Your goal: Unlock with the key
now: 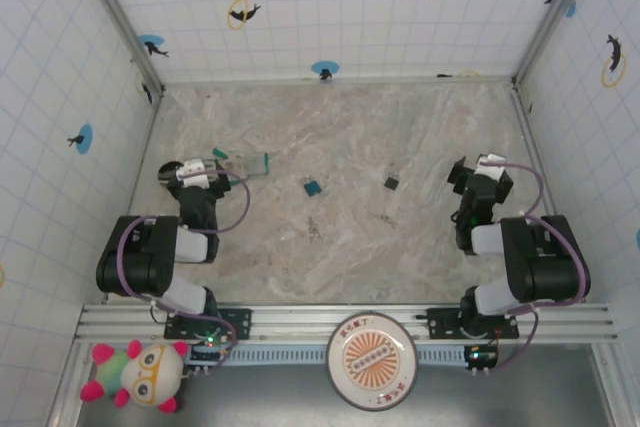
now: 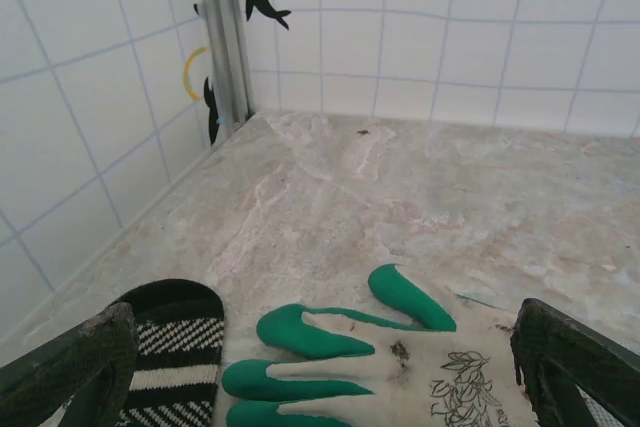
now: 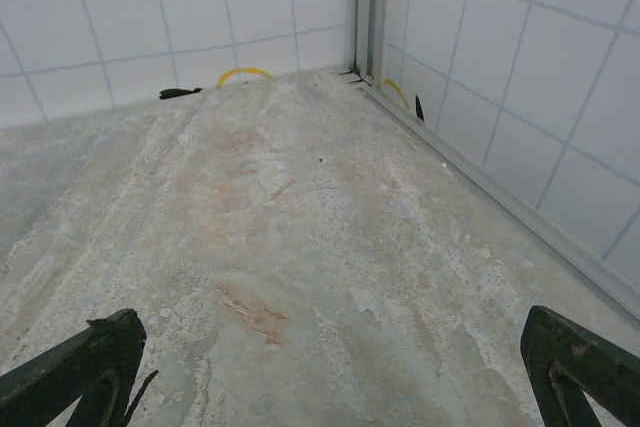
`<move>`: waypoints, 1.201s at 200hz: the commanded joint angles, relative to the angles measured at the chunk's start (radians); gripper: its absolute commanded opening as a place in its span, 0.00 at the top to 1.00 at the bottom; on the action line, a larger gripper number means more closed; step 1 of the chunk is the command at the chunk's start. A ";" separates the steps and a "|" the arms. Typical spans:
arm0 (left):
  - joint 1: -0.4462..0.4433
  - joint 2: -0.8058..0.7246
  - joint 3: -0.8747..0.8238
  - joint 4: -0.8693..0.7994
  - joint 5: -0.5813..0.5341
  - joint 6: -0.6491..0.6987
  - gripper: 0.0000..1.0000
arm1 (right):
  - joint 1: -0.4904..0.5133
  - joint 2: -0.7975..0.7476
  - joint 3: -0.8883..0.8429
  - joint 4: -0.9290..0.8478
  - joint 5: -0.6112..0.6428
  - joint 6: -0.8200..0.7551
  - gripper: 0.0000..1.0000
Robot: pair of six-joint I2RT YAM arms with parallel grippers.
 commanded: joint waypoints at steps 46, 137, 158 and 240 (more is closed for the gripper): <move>0.006 -0.003 0.016 -0.003 0.016 -0.001 0.02 | 0.002 -0.005 0.029 0.001 0.006 -0.006 0.00; 0.005 -0.002 0.015 -0.006 0.016 -0.003 0.02 | 0.001 -0.005 0.030 0.000 0.005 -0.005 0.00; 0.007 -0.003 0.015 -0.005 0.016 -0.002 0.02 | 0.001 -0.006 0.030 0.000 0.005 -0.006 0.00; 0.007 -0.059 0.065 -0.112 0.035 0.003 0.02 | 0.010 -0.099 0.057 -0.115 0.023 -0.017 0.00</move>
